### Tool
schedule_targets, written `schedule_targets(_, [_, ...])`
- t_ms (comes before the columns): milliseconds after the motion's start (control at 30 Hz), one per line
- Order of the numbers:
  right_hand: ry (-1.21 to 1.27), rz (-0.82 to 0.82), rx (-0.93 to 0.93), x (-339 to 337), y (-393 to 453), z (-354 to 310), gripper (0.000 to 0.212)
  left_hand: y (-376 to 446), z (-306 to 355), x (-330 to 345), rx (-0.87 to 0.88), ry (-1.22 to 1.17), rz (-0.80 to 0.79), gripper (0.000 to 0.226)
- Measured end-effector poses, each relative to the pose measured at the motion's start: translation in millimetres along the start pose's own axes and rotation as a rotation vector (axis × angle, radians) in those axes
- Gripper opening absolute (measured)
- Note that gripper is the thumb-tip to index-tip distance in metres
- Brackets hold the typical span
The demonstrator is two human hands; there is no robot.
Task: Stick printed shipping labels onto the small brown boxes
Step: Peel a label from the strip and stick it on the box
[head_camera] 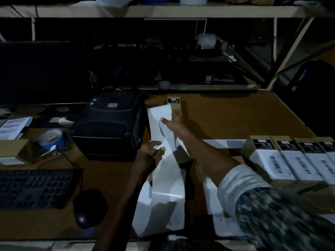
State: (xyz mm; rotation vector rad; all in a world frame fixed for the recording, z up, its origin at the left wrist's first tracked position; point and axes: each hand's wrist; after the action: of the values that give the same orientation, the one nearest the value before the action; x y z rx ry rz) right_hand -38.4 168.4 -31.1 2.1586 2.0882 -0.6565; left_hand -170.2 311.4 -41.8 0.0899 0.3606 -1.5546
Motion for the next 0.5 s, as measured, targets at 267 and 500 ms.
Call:
schedule_targets(267, [0.140,0.150,-0.054,9,2,-16,0.057,20,0,-20,0.080,-0.070,-0.058,0.023])
schedule_targets(500, [0.323,0.011,-0.217,-20,-96,-14,0.051,14,29,-14,0.232,-0.081,0.249,0.038])
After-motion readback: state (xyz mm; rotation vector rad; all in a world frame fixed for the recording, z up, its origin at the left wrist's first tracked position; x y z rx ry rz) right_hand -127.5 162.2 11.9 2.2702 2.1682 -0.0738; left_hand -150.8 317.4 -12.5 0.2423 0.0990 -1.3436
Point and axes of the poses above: each hand's wrist, its own y-axis towards the middle knuckle, its own x-axis out of the palm, z = x × y, and after that the axes turned 1 degree about -x, right-handed
